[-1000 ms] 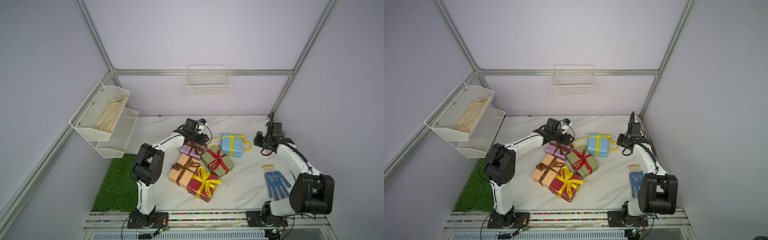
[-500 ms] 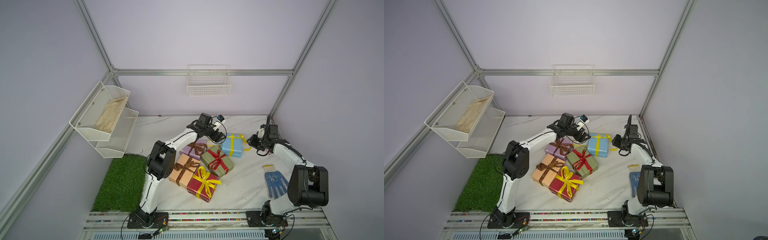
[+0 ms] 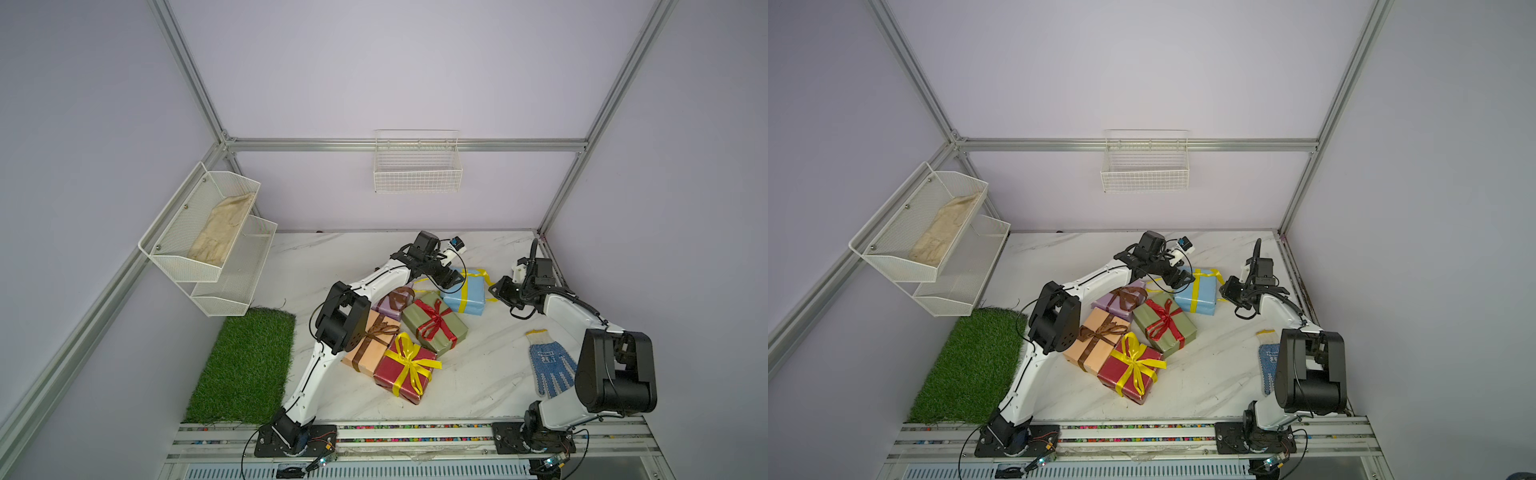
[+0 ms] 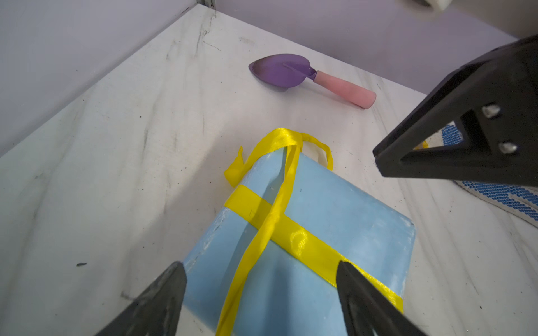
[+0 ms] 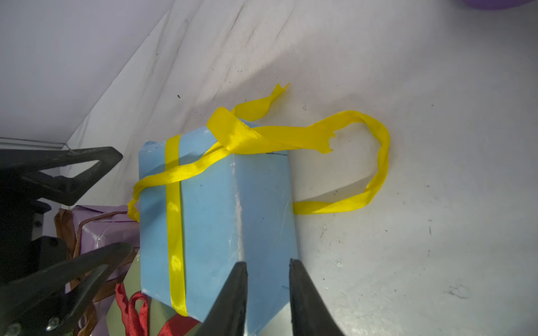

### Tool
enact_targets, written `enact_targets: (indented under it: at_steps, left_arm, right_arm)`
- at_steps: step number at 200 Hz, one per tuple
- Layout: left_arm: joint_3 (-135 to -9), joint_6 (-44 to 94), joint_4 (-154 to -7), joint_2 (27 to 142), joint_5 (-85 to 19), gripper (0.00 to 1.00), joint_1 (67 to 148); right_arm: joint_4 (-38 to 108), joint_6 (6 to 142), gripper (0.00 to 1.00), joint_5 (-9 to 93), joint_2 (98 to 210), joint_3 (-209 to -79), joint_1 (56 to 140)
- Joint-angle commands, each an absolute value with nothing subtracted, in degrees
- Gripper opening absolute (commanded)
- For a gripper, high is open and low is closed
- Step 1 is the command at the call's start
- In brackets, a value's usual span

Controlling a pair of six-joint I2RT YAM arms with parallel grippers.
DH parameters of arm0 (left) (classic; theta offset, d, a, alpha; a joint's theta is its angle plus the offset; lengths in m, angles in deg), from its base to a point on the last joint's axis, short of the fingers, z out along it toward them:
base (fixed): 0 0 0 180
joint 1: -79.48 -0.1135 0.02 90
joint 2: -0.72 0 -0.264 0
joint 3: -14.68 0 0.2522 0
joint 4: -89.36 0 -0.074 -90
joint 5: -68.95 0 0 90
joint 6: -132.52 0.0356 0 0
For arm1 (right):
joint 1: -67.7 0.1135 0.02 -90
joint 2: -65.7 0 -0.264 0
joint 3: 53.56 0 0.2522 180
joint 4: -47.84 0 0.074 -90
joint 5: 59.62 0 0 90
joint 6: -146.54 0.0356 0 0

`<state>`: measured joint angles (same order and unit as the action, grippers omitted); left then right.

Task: Untie the ribbon bows on the gift boxes
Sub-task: Untie the ribbon from the gift box.

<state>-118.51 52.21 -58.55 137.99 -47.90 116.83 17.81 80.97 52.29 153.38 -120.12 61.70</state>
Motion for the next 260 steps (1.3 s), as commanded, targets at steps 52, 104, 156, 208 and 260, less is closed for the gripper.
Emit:
enact_targets:
  at_steps: [52, 104, 156, 208, 260]
  left_arm:
    - [-124.53, 52.37, -61.38, 141.78, -48.34, 0.75, 117.54]
    - [-125.12, 51.14, -61.32, 142.93, -48.15, 0.63, 117.54]
    - [-121.88, 50.73, -61.3, 141.61, -47.88, 0.36, 117.8]
    - [-117.91, 48.1, -61.27, 136.6, -42.97, 0.13, 117.94]
    - [-107.66, 44.09, -63.3, 125.31, -33.4, 0.06, 117.63]
  right_arm:
    - [21.96, 83.26, 0.27, 53.76, 150.7, -116.37, 62.59]
    - [22.01, 83.36, 0.27, 53.46, 148.94, -115.01, 62.86]
    - [19.98, 81.96, 0.27, 52.26, 149.19, -116.95, 62.86]
    - [18.18, 80.24, 0.28, 50.88, 149.61, -119.82, 62.95]
    - [15.42, 78.83, 0.28, 50.16, 149.24, -122.9, 63.3]
